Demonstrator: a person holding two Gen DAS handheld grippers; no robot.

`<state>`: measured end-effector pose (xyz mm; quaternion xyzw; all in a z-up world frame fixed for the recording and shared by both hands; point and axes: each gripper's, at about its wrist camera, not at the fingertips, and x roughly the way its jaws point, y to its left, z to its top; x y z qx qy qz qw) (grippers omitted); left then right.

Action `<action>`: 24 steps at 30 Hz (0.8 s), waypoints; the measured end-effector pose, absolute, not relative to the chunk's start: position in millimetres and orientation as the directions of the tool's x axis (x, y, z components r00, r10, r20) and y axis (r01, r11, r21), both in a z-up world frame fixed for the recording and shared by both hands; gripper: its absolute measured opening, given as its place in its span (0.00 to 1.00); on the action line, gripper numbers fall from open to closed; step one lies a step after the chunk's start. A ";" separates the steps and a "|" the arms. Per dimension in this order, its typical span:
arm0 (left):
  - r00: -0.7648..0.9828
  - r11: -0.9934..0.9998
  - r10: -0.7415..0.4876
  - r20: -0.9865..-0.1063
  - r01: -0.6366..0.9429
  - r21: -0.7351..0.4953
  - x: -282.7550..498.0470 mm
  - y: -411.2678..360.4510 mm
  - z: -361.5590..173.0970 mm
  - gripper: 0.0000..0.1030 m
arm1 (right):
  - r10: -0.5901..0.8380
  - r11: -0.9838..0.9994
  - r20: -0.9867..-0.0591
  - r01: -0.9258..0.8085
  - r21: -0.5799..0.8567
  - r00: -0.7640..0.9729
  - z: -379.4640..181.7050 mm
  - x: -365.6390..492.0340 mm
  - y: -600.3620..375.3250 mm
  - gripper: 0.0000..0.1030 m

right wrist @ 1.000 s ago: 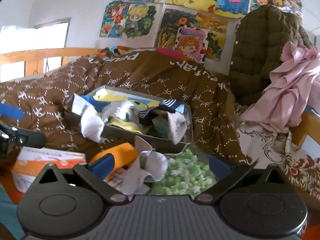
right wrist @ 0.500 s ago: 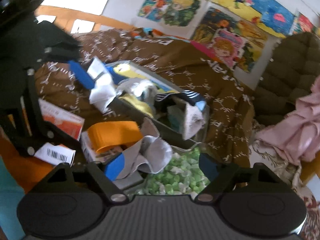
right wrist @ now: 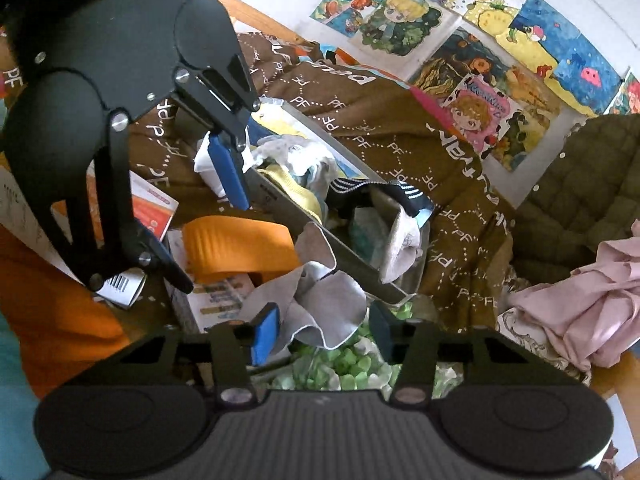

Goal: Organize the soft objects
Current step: 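Close left gripper on the orange item while right gripper closes on the grey cloth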

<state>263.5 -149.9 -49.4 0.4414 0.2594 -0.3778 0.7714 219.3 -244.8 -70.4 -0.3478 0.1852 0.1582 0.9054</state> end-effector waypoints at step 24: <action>0.664 0.638 -0.390 -0.638 0.695 0.332 253.3 -131.9 -52.7 0.35 | 0.133 0.677 -0.343 -0.338 -0.654 0.930 -66.7 208.3 -240.3 0.01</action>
